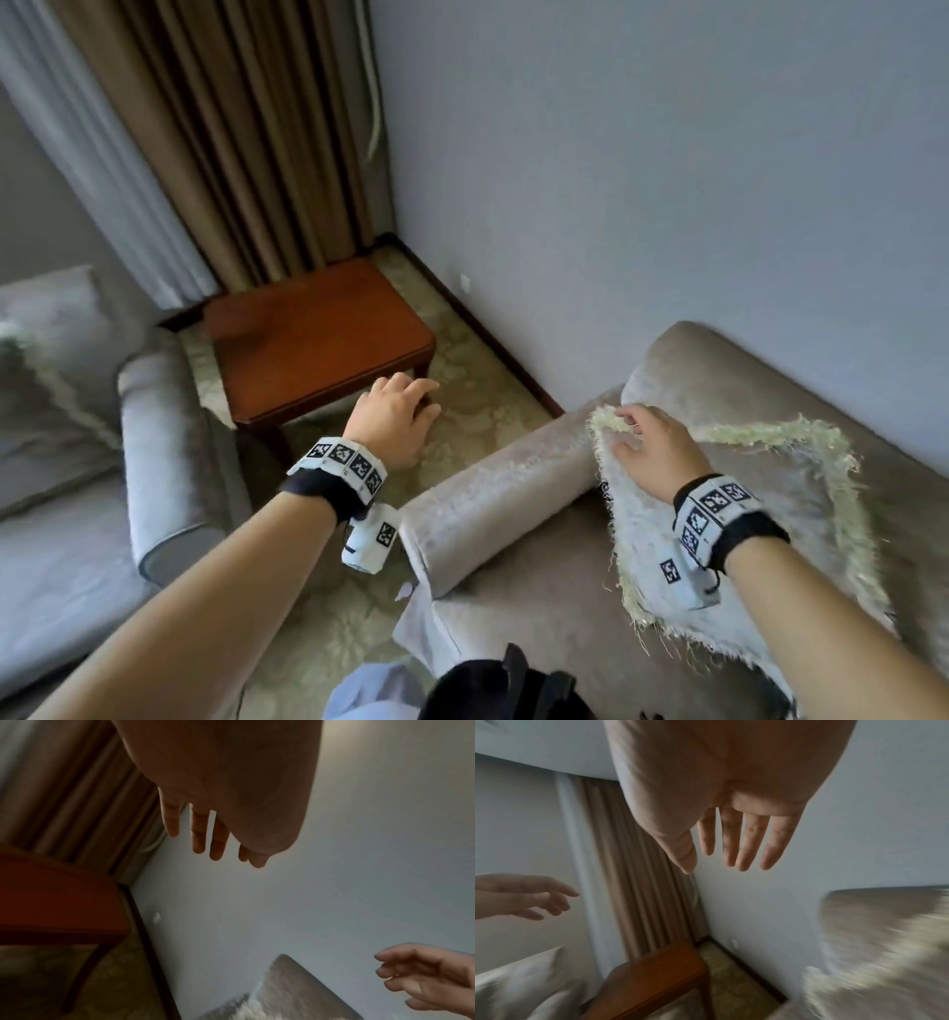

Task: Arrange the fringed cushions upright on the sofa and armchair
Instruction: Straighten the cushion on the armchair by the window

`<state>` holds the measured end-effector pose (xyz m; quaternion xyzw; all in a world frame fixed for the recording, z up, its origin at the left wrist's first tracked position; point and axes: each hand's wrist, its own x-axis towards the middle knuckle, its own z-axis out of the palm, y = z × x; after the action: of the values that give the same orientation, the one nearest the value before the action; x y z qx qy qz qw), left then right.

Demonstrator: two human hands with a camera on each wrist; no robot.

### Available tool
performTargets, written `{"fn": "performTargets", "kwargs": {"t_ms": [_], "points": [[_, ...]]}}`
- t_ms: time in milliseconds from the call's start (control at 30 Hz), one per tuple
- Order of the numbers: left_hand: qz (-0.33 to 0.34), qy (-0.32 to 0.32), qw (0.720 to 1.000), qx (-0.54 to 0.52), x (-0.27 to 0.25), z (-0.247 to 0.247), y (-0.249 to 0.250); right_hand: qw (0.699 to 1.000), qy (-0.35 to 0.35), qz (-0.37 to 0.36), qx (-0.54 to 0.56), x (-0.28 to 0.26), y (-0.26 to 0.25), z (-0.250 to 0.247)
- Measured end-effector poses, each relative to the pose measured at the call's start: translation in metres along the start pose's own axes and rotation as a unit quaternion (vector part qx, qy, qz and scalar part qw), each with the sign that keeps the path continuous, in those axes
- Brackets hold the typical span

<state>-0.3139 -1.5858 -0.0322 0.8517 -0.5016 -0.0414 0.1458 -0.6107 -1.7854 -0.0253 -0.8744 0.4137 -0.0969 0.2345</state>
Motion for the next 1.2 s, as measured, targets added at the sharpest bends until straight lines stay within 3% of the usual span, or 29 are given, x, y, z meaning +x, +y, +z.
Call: {"fn": "performTargets", "kwargs": {"t_ms": [367,600,833,1000,1200], "points": [[-0.15,0.081,0.985,0.003,-0.098,-0.077,-0.191,0.978,-0.038,-0.201,-0.027,0.08,-0.221,0.083],[-0.239,0.105,0.965,0.027,-0.158,-0.126,-0.326,0.953,-0.085,-0.291,-0.023,0.103,-0.383,0.187],[-0.333,0.124,0.935,0.02,-0.231,-0.132,-0.444,0.914,-0.164,-0.37,-0.031,0.116,-0.519,0.289],[-0.456,0.135,0.879,0.031,-0.275,-0.126,-0.503,0.865,-0.221,-0.447,-0.061,0.141,-0.61,0.361],[-0.588,0.178,0.789,0.008,-0.34,-0.152,-0.543,0.784,-0.299,-0.542,-0.044,0.136,-0.745,0.439]]}}
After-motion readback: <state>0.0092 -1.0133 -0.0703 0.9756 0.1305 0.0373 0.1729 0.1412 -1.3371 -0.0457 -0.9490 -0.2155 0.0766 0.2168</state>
